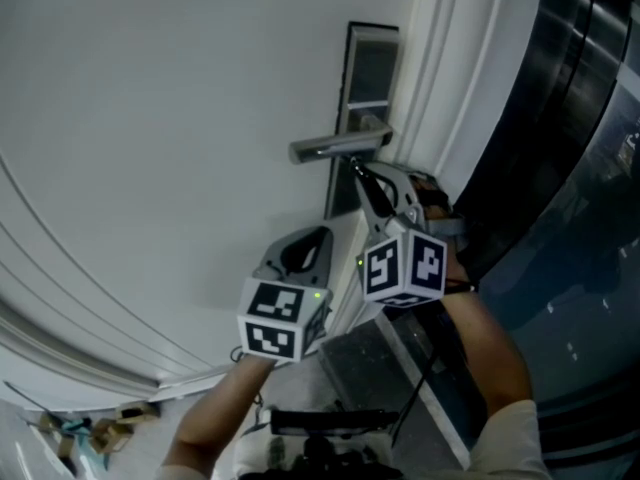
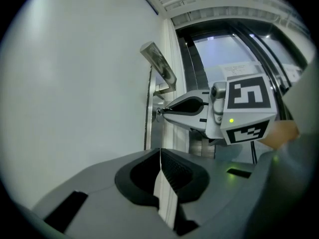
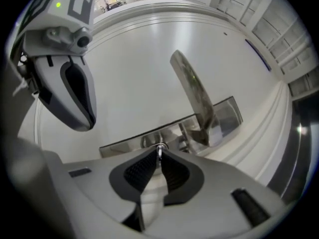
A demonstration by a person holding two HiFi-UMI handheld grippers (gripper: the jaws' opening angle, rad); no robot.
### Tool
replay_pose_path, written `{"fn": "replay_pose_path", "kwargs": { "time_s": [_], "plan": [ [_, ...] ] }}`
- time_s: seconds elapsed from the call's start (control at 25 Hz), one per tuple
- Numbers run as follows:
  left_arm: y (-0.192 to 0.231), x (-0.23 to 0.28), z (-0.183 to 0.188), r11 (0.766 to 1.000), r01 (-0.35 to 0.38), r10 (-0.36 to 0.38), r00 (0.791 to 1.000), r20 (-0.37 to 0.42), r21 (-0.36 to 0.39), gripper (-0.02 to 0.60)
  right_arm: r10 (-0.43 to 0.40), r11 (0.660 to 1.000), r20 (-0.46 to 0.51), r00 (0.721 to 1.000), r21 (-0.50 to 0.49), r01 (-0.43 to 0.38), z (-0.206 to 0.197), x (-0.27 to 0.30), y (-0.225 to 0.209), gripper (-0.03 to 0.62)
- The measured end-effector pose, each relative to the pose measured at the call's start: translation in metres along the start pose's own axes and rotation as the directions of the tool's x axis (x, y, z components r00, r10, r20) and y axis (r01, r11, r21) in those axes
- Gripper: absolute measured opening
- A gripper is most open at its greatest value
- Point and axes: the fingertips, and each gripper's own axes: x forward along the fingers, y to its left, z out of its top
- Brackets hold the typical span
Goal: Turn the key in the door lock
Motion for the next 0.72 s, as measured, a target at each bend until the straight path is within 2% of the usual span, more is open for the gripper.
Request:
{"fn": "replay_pose_path", "kwargs": {
  "time_s": [0.2, 0.36, 0.44, 0.56, 0.72],
  "plan": [
    [-0.001, 0.001, -0.001, 1.0, 0.004, -0.004, 1.0, -0.001, -0.004, 0.021, 0.019, 0.986, 0.022, 1.0, 0.167, -0.022, 0.0, -0.001, -0.002, 0.04],
    [-0.002, 0.002, -0.002, 1.0, 0.008, -0.008, 1.0, -0.002, -0.006, 0.021, 0.04, 0.943, 0.054, 0.998, 0.329, -0.056, 0.0, 0.0, -0.003, 0.037],
    [-0.002, 0.001, -0.001, 1.0, 0.007, -0.007, 1.0, -0.001, -0.003, 0.021, 0.054, 0.898, 0.079, 0.995, 0.431, -0.083, 0.001, 0.0, -0.005, 0.037],
    [-0.002, 0.001, -0.001, 1.0, 0.004, -0.004, 1.0, 0.001, 0.004, 0.021, 0.07, 0.81, 0.115, 0.991, 0.573, -0.124, 0.002, -0.002, -0.009, 0.035],
    [-0.001, 0.001, 0.0, 1.0, -0.001, 0.001, 1.0, 0.004, 0.017, 0.021, 0.067, 0.7, 0.153, 0.986, 0.697, -0.155, -0.003, -0.001, -0.012, 0.034]
  ]
}}
